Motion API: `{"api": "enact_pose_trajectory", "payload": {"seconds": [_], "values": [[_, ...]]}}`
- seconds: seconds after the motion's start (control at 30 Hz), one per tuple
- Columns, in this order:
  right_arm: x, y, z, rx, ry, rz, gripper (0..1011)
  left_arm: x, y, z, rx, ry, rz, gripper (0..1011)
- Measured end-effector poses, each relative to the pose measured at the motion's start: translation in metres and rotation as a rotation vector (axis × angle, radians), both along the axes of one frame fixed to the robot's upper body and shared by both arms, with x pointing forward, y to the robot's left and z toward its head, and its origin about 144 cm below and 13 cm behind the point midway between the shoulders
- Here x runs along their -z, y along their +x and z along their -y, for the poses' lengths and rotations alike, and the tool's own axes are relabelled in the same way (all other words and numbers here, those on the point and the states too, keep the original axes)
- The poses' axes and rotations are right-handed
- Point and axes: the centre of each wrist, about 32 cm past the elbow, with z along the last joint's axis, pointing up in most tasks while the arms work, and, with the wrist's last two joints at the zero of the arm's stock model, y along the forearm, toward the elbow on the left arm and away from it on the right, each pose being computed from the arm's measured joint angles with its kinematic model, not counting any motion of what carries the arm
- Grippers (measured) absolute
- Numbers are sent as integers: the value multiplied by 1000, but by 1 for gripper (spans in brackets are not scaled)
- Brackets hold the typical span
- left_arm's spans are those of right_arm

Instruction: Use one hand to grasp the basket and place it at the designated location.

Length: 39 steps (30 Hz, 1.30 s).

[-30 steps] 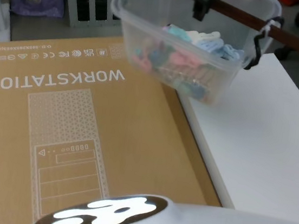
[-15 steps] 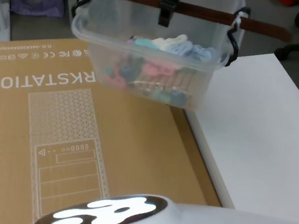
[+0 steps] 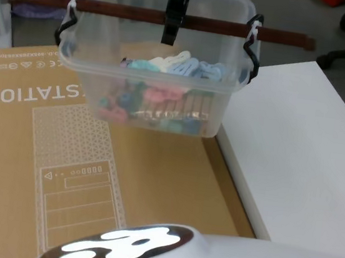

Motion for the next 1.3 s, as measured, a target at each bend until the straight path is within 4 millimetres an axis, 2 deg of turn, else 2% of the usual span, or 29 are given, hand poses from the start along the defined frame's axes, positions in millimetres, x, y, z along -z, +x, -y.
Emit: {"api": "enact_pose_trajectory", "payload": {"seconds": [0.37, 0.6, 0.8, 1.03, 1.3], "values": [[11, -11, -31, -149, 8, -27, 228, 0, 0, 0, 0, 0, 0, 0], [26, -18, -53, -249, 13, -36, 228, 0, 0, 0, 0, 0, 0, 0], [39, -20, -61, -286, 9, -34, 228, 0, 0, 0, 0, 0, 0, 0], [69, -16, -69, -330, 2, -53, 229, 0, 0, 0, 0, 0, 0, 0], [85, -15, -74, -362, -1, -76, 229, 0, 0, 0, 0, 0, 0, 0]]}}
